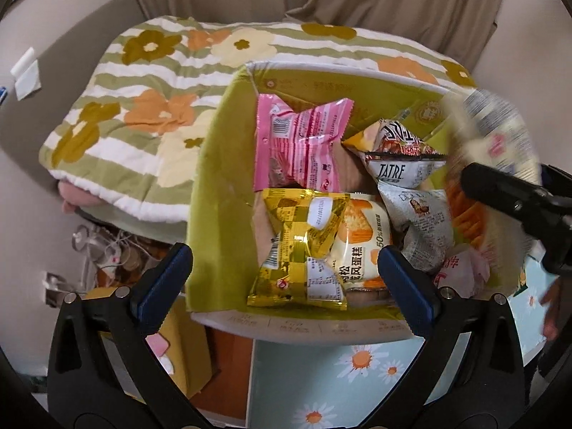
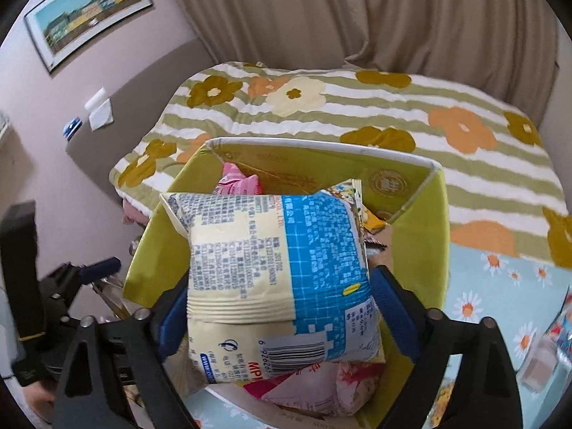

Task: Organize snacks
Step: 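Lower both bags into the yellow-green box and open both tools, then move both tools back toward the waffle cake and green cracker pack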

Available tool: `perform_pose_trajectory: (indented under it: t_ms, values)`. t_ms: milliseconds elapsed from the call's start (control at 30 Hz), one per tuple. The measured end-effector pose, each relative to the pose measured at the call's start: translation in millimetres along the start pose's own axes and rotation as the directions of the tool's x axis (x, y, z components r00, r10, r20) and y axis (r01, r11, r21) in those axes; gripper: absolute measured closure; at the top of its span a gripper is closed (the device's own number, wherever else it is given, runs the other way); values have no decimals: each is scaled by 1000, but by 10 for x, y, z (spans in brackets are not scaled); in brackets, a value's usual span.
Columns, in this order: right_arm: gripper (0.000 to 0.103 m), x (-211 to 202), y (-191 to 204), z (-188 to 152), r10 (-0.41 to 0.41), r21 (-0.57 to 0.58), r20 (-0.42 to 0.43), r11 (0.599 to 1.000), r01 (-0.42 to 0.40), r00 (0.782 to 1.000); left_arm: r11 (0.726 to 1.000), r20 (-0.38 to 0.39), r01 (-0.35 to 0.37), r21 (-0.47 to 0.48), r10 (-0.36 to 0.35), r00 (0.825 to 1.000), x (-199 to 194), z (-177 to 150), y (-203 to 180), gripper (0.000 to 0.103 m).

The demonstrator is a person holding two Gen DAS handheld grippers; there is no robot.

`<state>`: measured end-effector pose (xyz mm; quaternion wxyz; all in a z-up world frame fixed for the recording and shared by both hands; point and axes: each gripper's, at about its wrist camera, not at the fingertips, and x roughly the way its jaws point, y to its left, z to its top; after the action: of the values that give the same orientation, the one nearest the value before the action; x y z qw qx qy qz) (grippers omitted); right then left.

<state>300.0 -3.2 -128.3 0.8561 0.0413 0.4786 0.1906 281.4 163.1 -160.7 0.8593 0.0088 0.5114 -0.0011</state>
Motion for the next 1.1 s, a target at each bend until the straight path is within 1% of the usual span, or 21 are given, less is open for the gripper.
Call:
perform_pose_trajectory:
  t_ms: [33, 67, 133, 233, 367, 500, 667, 767, 900, 967, 1067, 1100]
  values:
    - [1, -3, 9, -10, 3, -5, 9, 1000, -3, 1000, 1000, 4, -3, -5, 3, 1000, -20, -9, 13, 0]
    - [0, -16, 20, -22, 4, -12, 23, 1000, -3, 1000, 1000, 8, -8, -12, 8, 1000, -45, -31, 35, 0]
    - [0, -37, 20, -54, -2, -22, 41, 1000, 3, 999, 1000, 10, -11, -22, 11, 1000, -74, -57, 63, 0]
    - [0, -48, 10, -116, -1, -19, 32, 1000, 2, 999, 999, 10, -2, -40, 3, 1000, -105, -106, 101, 0]
    - [0, -99, -3, -183, -11, -6, 24, 1000, 11, 1000, 999, 16, 10, -41, -9, 1000, -145, -117, 100, 0]
    - [0, -203, -6, -202, -19, 14, 38, 1000, 18, 999, 999, 42, 26, -23, -25, 999, -224, -91, 57, 0]
    - [0, -459, -61, -212, -63, 44, 80, 997, 59, 995, 998, 75, 64, 16, -65, 995, -332, -27, -67, 0]
    - [0, -637, -150, -238, -96, 80, 109, 993, 87, 989, 993, 93, 102, 57, -107, 990, -398, 41, -222, 0]
    - [0, -962, -397, -345, -170, 159, 144, 976, 146, 975, 980, 103, 159, 122, -172, 980, -450, 106, -484, 0]
    - [0, -1103, -515, -415, -199, 189, 147, 967, 170, 969, 967, 103, 188, 173, -208, 973, -463, 140, -698, 0]
    - [0, -1358, -738, -552, -269, 232, 141, 945, 232, 953, 949, 103, 221, 226, -249, 963, -500, 149, -959, 0]
    - [0, -1410, -779, -583, -282, 236, 138, 940, 245, 949, 939, 98, 239, 248, -270, 958, -518, 144, -1093, 0]
